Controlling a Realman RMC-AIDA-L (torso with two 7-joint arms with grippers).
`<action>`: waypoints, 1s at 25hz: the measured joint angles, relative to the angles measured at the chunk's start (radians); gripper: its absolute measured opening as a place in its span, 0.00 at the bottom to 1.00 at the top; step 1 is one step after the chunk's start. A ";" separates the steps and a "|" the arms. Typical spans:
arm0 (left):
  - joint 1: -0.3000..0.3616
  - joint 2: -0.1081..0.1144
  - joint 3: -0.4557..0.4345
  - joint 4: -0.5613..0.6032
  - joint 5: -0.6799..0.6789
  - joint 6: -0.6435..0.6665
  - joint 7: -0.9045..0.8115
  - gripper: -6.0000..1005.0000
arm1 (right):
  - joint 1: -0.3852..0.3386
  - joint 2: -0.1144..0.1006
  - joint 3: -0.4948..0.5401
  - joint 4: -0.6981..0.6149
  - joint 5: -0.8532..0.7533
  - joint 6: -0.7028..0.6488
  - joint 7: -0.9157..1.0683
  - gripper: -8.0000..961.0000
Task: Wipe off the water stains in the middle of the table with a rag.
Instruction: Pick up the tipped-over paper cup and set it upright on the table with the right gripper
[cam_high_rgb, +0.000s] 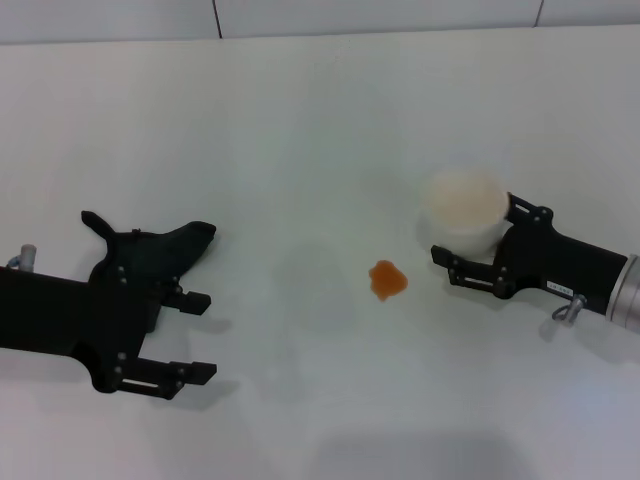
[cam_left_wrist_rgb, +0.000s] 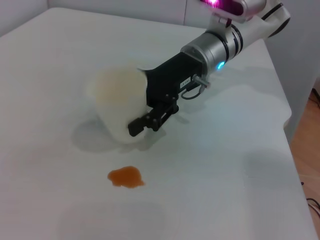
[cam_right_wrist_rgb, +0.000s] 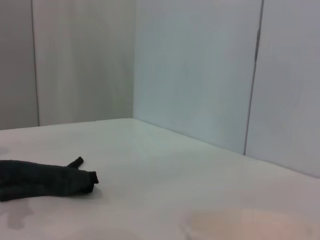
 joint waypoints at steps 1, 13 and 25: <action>0.000 0.000 0.000 0.000 0.000 0.000 -0.001 0.71 | -0.002 0.000 0.000 0.000 0.000 0.002 0.007 0.79; -0.001 -0.002 0.000 0.000 -0.005 0.012 -0.007 0.71 | -0.015 -0.003 -0.004 0.000 -0.005 0.019 0.031 0.90; 0.004 -0.002 -0.006 0.002 -0.014 0.010 -0.004 0.71 | -0.054 -0.021 -0.026 -0.012 -0.009 0.008 0.073 0.89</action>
